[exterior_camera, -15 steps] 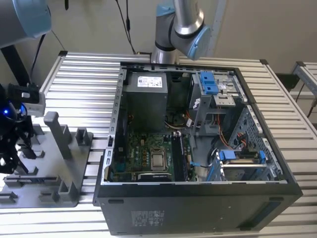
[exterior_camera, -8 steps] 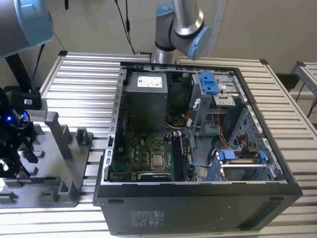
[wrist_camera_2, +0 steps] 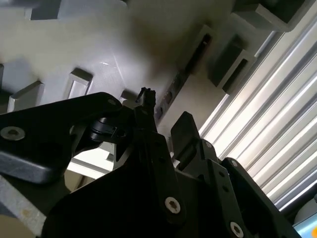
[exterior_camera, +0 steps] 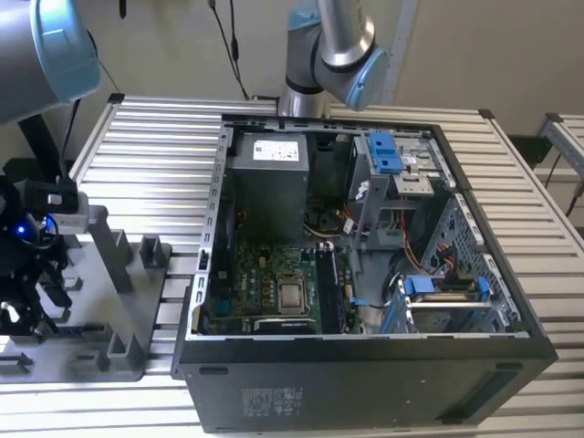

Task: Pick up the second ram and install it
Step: 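Pick up the second ram and move it above second insertion slot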

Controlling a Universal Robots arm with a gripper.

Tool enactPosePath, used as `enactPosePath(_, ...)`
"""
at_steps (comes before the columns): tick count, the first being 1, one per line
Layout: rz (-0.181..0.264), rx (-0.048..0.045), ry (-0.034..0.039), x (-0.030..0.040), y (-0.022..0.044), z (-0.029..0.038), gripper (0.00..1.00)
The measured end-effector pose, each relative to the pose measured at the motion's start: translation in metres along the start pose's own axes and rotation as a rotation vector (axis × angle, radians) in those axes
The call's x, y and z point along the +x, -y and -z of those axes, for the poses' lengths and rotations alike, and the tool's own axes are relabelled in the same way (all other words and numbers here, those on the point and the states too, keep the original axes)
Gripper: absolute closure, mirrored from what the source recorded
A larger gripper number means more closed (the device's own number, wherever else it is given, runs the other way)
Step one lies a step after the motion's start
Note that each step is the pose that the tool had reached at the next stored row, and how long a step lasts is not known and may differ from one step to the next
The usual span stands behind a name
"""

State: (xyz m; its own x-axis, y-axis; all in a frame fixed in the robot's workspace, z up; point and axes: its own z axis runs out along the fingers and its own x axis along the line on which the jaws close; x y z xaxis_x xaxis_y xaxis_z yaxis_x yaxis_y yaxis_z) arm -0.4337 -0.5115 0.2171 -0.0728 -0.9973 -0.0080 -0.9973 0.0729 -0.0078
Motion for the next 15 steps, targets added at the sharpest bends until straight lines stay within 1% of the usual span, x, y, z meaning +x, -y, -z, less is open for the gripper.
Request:
enactPosePath(9, 0.011, -0.0002, 0.0000, 0.0038, -0.0011, -0.0158, 0.58)
enactPosePath(15, 0.012, 0.0000, 0.0002, 0.0050, -0.0018, -0.0168, 0.58)
